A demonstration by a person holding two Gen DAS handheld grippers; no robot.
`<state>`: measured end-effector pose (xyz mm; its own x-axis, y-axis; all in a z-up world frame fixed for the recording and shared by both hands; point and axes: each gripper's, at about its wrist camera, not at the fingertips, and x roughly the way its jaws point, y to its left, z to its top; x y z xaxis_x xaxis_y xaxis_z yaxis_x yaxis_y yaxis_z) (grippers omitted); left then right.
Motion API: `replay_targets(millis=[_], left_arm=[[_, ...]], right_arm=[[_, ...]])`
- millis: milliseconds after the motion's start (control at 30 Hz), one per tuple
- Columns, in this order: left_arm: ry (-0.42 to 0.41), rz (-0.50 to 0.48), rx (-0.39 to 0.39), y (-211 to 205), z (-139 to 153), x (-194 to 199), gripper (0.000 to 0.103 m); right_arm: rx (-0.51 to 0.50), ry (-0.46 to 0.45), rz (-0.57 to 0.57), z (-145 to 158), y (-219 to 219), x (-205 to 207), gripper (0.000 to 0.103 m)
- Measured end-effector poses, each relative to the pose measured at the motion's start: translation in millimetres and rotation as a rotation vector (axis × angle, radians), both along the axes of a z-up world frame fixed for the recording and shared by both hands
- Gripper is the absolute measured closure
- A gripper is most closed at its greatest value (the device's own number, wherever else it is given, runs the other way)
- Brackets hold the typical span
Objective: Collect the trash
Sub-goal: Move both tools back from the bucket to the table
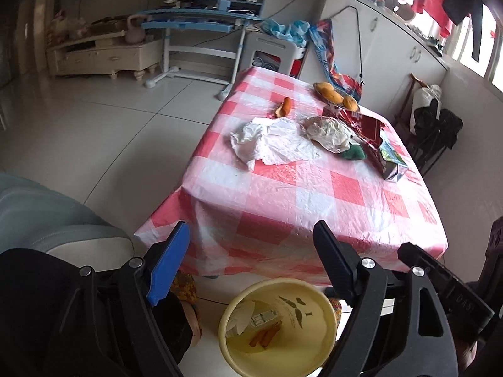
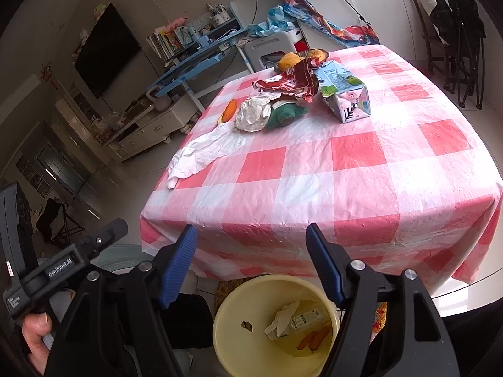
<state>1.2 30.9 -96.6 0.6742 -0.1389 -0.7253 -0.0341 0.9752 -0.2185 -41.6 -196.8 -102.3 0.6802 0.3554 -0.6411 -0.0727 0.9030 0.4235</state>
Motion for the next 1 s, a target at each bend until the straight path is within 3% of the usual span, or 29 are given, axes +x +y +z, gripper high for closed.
replay_targets(millis=[167,400,633,1000], left_arm=[[-0.024,0.034,-0.009,4.9,3.2,-1.5,0.025],[-0.122,0.111,-0.012,16.2,21.6,-12.1,0.022],[-0.131,0.136,-0.068,26.5,25.7,-13.0,0.022],[-0.1,0.148,-0.108,30.6,19.5,-6.9,0.021]], right_arm=[[-0.026,-0.006,0.031,0.3,8.2,0.7,0.03],[-0.053,-0.028,0.122,4.8,37.9,18.1,0.025],[-0.112,-0.055,0.231,7.9,87.4,75.2,0.022],[-0.216,-0.024,0.287,-4.2,135.8,160.8,0.022]])
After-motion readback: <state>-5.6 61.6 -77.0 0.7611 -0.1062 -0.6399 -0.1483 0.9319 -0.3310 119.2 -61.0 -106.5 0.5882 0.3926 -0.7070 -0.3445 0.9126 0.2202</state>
